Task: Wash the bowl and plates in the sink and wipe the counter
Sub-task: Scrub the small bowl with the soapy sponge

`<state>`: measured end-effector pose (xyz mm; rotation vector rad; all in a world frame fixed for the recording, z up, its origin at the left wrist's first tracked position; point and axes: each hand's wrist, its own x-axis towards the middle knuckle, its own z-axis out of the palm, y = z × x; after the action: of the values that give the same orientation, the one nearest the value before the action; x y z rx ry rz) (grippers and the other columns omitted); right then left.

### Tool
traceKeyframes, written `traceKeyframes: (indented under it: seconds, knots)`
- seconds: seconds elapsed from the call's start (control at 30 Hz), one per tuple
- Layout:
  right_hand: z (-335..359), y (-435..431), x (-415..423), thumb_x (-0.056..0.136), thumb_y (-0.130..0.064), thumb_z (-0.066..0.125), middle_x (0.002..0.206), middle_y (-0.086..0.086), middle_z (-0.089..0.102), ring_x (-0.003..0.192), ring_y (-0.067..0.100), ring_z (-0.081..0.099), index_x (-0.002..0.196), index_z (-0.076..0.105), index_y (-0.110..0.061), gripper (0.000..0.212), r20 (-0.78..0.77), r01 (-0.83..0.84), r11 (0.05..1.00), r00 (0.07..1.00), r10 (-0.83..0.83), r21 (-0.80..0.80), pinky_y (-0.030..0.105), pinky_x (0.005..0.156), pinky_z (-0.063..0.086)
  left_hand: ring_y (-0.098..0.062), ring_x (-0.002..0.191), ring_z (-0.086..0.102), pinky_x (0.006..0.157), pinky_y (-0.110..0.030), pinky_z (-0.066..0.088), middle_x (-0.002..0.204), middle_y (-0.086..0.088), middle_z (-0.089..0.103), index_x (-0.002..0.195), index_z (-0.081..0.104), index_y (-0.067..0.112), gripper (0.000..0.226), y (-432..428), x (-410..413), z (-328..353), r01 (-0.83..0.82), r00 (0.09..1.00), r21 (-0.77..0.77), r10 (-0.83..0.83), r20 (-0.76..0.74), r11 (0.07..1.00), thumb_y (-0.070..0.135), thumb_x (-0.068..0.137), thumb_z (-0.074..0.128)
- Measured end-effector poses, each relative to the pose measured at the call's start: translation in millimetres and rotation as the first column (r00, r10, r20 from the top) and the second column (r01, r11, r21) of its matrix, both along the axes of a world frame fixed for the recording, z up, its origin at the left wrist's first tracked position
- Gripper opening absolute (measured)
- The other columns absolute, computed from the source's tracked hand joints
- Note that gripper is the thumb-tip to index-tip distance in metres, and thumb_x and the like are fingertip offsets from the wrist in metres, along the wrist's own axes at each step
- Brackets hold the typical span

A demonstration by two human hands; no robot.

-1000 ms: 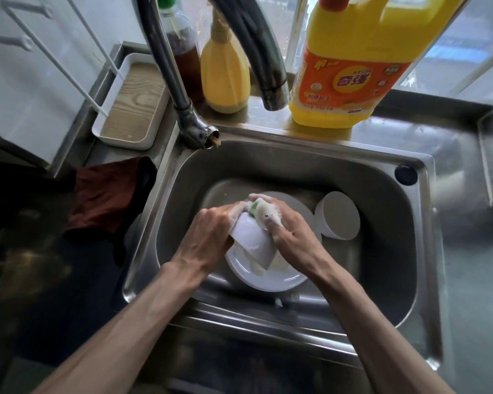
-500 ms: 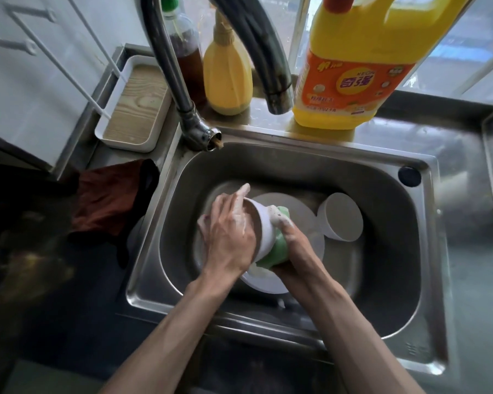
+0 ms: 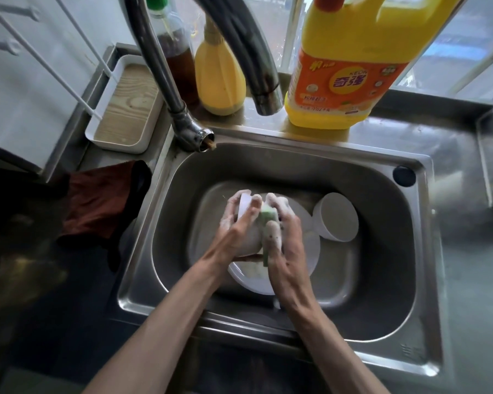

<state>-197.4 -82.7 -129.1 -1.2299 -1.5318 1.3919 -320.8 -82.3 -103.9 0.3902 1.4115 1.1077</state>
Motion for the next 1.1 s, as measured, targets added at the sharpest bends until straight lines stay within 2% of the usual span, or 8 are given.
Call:
traceKeyframes:
  seconds: [0.1,0.23,0.5,0.67,0.77,0.87,0.97,1.1]
  knots:
    - [-1,4,9,0.108,-0.037,0.045,0.158,-0.015,0.034,0.15,0.012,0.033,0.156,0.039,-0.041,0.048,0.138,-0.091,0.988,0.988,0.074,0.122,0.052,0.114,0.044,-0.028,0.105,0.073,0.07,-0.052,0.062,0.131,-0.004,0.067,0.138,0.052,0.042,0.074,-8,-6,-2,0.126,0.991,0.018,-0.127,0.052,0.992,0.082,0.076,0.062]
    - [15,24,7,0.106,-0.044,0.043,0.155,-0.015,0.045,0.147,0.005,0.038,0.149,0.048,-0.04,0.044,0.16,-0.135,0.983,0.98,0.114,0.127,0.04,0.12,0.038,-0.033,0.112,0.071,0.069,-0.046,0.06,0.136,-0.001,0.064,0.147,0.047,0.043,0.084,-17,-7,-2,0.195,0.98,0.121,-0.19,-0.052,0.973,0.076,0.073,0.069]
    - [31,56,11,0.109,-0.047,0.043,0.114,-0.006,0.077,0.107,0.02,0.074,0.125,0.068,-0.041,0.03,0.011,-0.07,0.851,0.996,0.089,-0.52,0.047,0.091,0.062,-0.009,0.139,0.051,0.1,-0.033,0.056,0.157,0.02,0.043,0.155,0.038,0.043,0.087,-13,-11,2,0.323,0.935,0.243,-0.269,-0.23,0.915,0.054,0.076,0.073]
    - [30,31,8,0.11,-0.034,0.048,0.155,-0.019,0.047,0.143,-0.002,0.042,0.15,0.051,-0.035,0.041,-0.072,-0.143,0.983,0.988,0.135,-0.116,0.031,0.117,0.042,-0.017,0.104,0.073,0.066,-0.035,0.06,0.137,0.007,0.065,0.146,0.05,0.044,0.07,-8,-8,8,0.179,0.982,0.148,-0.168,-0.084,0.973,0.061,0.081,0.07]
    - [24,21,11,0.108,-0.037,0.05,0.161,-0.017,0.039,0.15,-0.005,0.028,0.148,0.045,-0.048,0.043,0.084,-0.211,0.976,0.975,0.207,0.043,0.021,0.121,0.03,-0.025,0.104,0.074,0.066,-0.043,0.061,0.133,0.002,0.066,0.14,0.054,0.049,0.095,-11,-10,7,0.176,0.984,0.086,-0.172,-0.047,0.981,0.091,0.056,0.07]
    - [23,26,12,0.109,-0.033,0.05,0.157,-0.019,0.045,0.147,-0.004,0.035,0.15,0.048,-0.044,0.042,0.1,-0.181,0.982,0.979,0.176,0.048,0.027,0.12,0.033,-0.026,0.104,0.074,0.067,-0.042,0.062,0.134,0.002,0.067,0.146,0.05,0.046,0.1,-14,-10,1,0.2,0.978,0.144,-0.19,-0.08,0.969,0.087,0.058,0.073]
    - [21,44,8,0.11,-0.037,0.046,0.135,-0.014,0.067,0.126,0.006,0.062,0.137,0.063,-0.039,0.032,0.093,-0.096,0.973,0.989,0.118,-0.209,0.04,0.109,0.051,-0.015,0.125,0.064,0.092,-0.036,0.059,0.144,0.011,0.061,0.15,0.048,0.04,0.1,-17,-10,-2,0.22,0.967,0.208,-0.185,-0.175,0.953,0.084,0.064,0.072]
    - [28,50,6,0.104,-0.048,0.053,0.108,0.007,0.078,0.099,0.028,0.076,0.118,0.073,-0.03,0.031,0.002,-0.03,0.749,0.999,0.042,-0.662,0.054,0.087,0.062,-0.003,0.134,0.053,0.111,-0.039,0.048,0.149,0.021,0.053,0.148,0.051,0.043,0.074,-16,-8,0,0.229,0.953,0.235,-0.168,-0.254,0.944,0.066,0.079,0.062]
